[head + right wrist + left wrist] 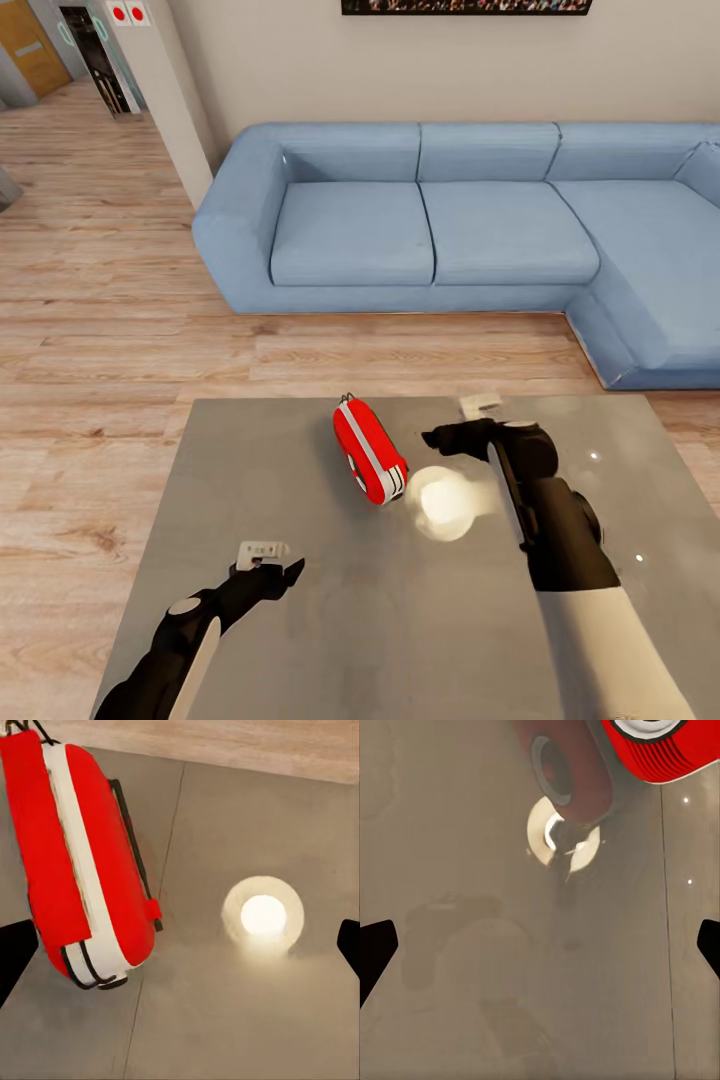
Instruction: Turn on the radio receiver that's on the table in the living room.
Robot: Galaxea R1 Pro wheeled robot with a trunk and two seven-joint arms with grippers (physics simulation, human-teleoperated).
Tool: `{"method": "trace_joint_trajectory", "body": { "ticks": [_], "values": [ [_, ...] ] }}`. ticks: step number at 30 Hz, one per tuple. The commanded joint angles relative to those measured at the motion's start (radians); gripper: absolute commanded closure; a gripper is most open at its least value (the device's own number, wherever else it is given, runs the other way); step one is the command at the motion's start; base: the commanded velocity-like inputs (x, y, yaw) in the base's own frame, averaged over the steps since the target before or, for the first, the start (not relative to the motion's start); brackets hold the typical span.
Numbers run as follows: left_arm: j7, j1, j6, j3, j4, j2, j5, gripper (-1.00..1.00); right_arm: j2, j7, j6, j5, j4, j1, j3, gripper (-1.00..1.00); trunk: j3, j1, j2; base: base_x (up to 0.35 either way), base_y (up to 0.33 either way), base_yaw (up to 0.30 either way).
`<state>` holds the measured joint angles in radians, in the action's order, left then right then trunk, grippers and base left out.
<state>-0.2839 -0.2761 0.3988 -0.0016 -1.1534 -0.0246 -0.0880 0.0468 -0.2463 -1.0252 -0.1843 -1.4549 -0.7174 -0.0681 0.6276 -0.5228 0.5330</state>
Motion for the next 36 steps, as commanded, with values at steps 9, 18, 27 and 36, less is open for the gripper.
{"method": "trace_joint_trajectory", "body": {
  "ticks": [9, 18, 27, 36],
  "values": [
    [0.0, 0.0, 0.0, 0.0, 0.0, -0.001, -0.001, -1.0, 0.113, 0.007, -0.022, -0.007, 0.077, -0.112, -0.055, -1.0, 0.0, 0.0, 0.0, 0.0, 0.0, 0.0],
    [0.0, 0.0, 0.0, 0.0, -0.001, -0.001, -0.001, -1.0, 0.128, 0.012, -0.022, -0.01, 0.281, -0.211, -0.058, -1.0, 0.0, 0.0, 0.0, 0.0, 0.0, 0.0],
    [0.0, 0.0, 0.0, 0.0, 0.0, -0.001, -0.001, -1.0, 0.128, 0.017, 0.145, -0.01, 0.601, -0.349, -0.055, -1.0, 0.0, 0.0, 0.0, 0.0, 0.0, 0.0],
    [0.001, 0.0, 0.001, 0.0, 0.0, -0.001, -0.001, -1.0, 0.128, 0.022, 0.219, -0.011, 0.759, -0.42, -0.055, -1.0, 0.0, 0.0, 0.0, 0.0, 0.0, 0.0]
  ]
}}
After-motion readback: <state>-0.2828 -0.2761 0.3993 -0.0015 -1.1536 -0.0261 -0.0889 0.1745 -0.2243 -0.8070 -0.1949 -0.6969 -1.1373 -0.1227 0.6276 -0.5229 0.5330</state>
